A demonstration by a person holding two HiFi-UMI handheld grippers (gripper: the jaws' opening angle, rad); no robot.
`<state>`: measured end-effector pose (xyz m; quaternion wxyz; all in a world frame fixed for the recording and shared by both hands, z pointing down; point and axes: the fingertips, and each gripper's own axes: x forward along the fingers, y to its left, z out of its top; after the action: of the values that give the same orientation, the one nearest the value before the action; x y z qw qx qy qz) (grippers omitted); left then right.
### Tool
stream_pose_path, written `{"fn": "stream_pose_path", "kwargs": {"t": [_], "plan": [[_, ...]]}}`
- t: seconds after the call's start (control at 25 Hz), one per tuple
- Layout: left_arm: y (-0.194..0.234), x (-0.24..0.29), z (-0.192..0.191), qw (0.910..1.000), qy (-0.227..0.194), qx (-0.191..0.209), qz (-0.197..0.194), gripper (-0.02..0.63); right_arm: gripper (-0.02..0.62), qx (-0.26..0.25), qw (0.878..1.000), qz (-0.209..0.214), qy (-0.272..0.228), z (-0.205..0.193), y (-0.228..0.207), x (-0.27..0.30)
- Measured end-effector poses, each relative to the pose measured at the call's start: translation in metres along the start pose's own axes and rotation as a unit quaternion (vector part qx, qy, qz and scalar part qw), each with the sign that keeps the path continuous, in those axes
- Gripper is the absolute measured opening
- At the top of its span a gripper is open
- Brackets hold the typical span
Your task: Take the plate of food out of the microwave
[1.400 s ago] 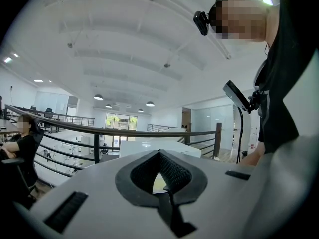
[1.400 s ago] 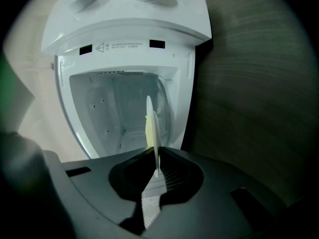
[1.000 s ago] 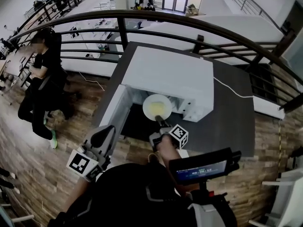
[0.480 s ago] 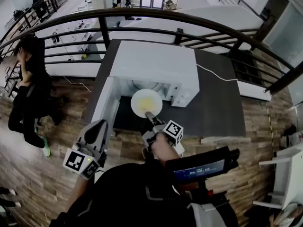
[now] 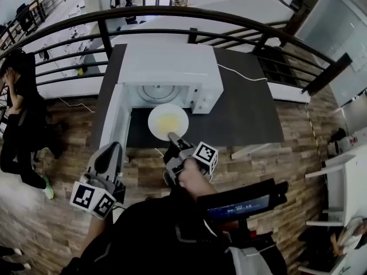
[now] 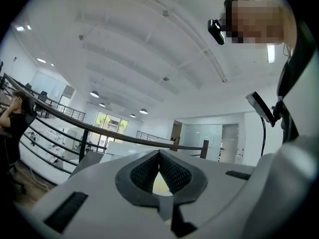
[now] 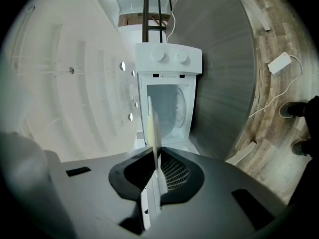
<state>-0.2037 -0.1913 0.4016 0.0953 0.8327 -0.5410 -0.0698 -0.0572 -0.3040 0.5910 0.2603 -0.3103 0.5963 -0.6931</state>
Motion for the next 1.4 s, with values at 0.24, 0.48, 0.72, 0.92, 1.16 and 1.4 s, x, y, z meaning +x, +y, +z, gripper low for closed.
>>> {"fn": "stream_pose_path", "kwargs": {"t": [0.24, 0.48, 0.72, 0.92, 1.16, 1.4], "plan": [[-0.022, 0.003, -0.004, 0.999, 0.007, 0.023, -0.039, 0.005, 0.021, -0.009, 1.0, 0.018, -0.011, -0.006, 0.014, -0.025], [-0.038, 0.003, 0.0, 0.9977, 0.007, 0.047, -0.048, 0.005, 0.021, -0.02, 0.999, 0.038, 0.002, -0.006, 0.038, -0.045], [-0.057, 0.019, -0.001, 0.9975, 0.015, 0.056, -0.04, 0.005, 0.021, -0.027, 0.998, 0.048, 0.024, 0.011, 0.054, -0.055], [-0.073, 0.035, -0.01, 0.9974, 0.023, 0.057, -0.039, 0.005, 0.017, -0.027, 0.997, 0.054, 0.043, 0.024, 0.061, -0.062], [-0.078, 0.045, -0.014, 0.9979, 0.024, 0.054, -0.028, 0.005, 0.017, -0.026, 0.997, 0.051, 0.055, 0.032, 0.065, -0.067], [-0.078, 0.049, -0.016, 0.9986, 0.02, 0.045, -0.018, 0.005, 0.017, -0.026, 0.996, 0.051, 0.062, 0.033, 0.065, -0.07]]}}
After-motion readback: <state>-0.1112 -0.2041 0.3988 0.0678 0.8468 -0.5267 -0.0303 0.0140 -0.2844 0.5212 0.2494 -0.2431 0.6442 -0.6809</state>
